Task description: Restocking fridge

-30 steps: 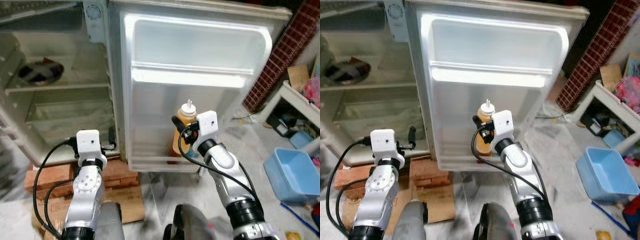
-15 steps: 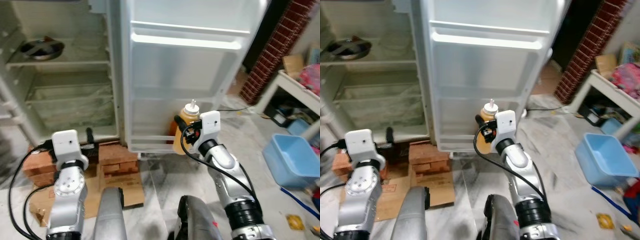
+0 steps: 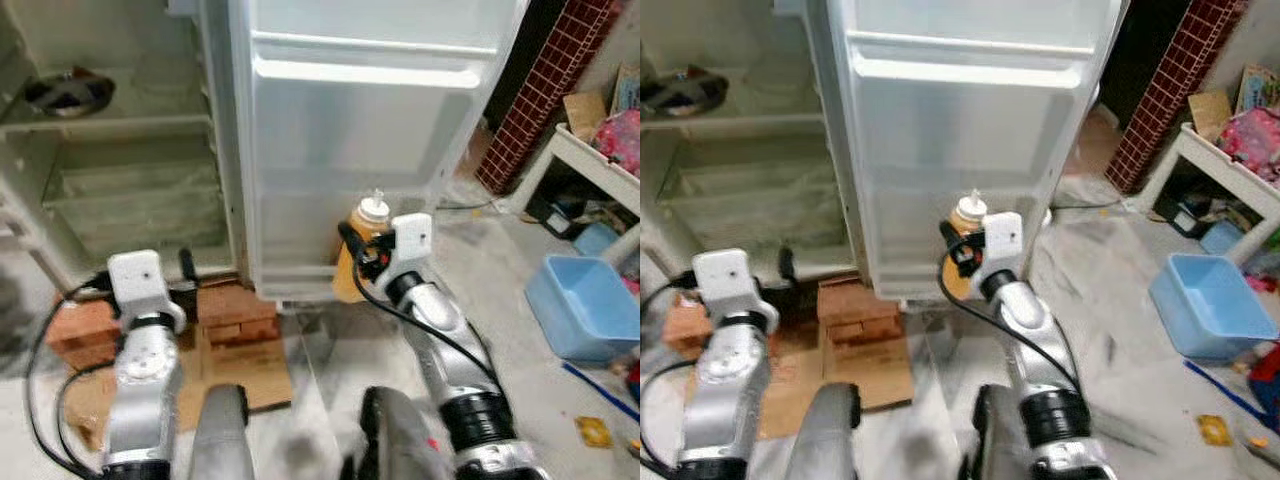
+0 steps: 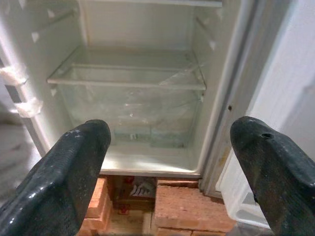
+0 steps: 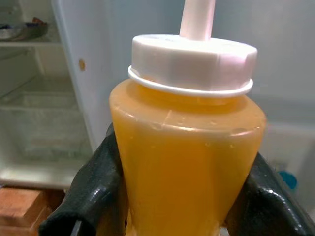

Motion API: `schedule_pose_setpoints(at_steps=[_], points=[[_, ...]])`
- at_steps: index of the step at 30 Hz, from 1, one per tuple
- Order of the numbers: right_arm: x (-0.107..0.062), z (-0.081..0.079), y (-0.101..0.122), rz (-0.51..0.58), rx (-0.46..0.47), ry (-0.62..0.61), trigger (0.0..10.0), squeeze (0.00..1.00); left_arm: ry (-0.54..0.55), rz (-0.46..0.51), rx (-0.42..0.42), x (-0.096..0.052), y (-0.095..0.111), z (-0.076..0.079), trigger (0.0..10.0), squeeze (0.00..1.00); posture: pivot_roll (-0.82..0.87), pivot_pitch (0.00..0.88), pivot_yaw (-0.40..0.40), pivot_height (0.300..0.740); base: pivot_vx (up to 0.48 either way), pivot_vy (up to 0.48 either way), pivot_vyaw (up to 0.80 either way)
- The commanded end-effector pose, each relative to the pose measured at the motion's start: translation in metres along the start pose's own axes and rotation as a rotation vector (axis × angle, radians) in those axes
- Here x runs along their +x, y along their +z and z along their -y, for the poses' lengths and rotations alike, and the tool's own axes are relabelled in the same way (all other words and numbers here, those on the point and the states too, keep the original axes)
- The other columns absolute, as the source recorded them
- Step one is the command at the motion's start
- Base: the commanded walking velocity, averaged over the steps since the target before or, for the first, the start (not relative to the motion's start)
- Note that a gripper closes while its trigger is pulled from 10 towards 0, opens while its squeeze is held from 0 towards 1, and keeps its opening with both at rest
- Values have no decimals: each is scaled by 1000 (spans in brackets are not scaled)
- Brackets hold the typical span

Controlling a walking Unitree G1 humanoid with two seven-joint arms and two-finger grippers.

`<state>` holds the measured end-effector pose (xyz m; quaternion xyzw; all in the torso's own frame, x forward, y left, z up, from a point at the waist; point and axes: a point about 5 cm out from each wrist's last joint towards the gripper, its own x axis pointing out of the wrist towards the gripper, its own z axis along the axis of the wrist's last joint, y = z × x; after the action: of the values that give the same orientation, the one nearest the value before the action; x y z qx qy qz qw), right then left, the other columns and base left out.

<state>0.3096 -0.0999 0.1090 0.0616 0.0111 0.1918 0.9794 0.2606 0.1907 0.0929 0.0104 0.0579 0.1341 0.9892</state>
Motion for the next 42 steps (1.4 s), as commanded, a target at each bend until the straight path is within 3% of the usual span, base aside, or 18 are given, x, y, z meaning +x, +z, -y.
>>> schedule_pose_setpoints(at_steps=[1, 6, 27, 42], points=[[3, -2, 12, 37, -5, 17, 10000, 0, -15, 12, 5, 3, 5, 3, 10000, 0, 99, 0, -100, 610, 326, 352, 0], [2, 1, 10, 19, -30, 28, 10000, 0, -24, 15, -34, 5, 6, 8, 10000, 0, 89, 0, -115, 610, 226, 383, 0], [2, -4, 6, 26, -18, -2, 10000, 0, -114, 26, 8, -3, 7, 18, 10000, 0, 114, 0, -96, 610, 106, 24, 0], [12, -14, 13, 50, -28, 22, 10000, 0, -107, 25, -4, -4, 8, 20, 10000, 0, 110, 1, -99, 610, 64, -291, 0]])
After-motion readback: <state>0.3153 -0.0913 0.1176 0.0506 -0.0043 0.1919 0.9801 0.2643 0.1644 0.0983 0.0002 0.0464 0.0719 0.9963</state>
